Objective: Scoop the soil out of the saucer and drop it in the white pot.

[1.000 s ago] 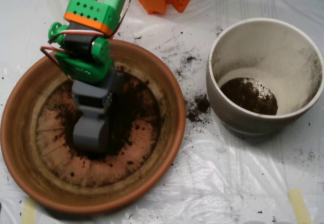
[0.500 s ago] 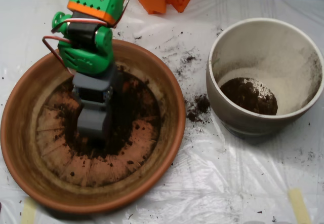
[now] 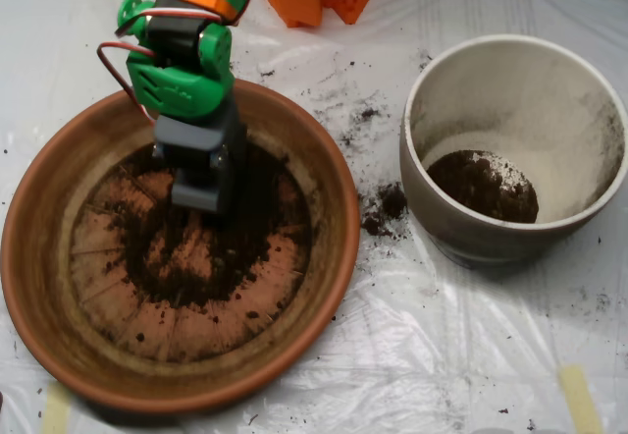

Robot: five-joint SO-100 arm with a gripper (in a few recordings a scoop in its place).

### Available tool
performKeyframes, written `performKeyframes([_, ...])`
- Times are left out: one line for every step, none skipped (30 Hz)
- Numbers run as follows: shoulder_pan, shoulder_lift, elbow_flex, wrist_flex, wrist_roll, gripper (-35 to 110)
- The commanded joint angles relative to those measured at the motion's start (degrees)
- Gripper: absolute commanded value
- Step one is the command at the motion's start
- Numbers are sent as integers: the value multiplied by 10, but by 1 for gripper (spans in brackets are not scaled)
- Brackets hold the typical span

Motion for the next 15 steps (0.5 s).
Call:
performKeyframes([4, 79, -1, 13, 9, -1])
performKeyframes([-2, 91, -6, 24, 15, -1])
performKeyframes([-9, 102, -11, 35, 20, -1])
performKeyframes([-16, 114, -17, 47, 26, -1])
performKeyframes([-24, 128, -23, 57, 33, -1])
performKeyframes([-32, 142, -31, 69, 38, -1])
performKeyframes([-39, 156, -39, 81, 44, -1])
performKeyframes([-47, 170, -48, 94, 48, -1])
performKeyframes([-55, 180, -59, 107, 54, -1])
performKeyframes([-63, 193, -67, 119, 58, -1])
performKeyframes([-71, 207, -74, 127, 61, -1])
performKeyframes([-78, 221, -77, 134, 63, -1])
performKeyframes([-86, 235, -81, 140, 64, -1])
performKeyframes([-95, 247, -83, 146, 65, -1])
performKeyframes([-102, 258, -86, 152, 65, -1])
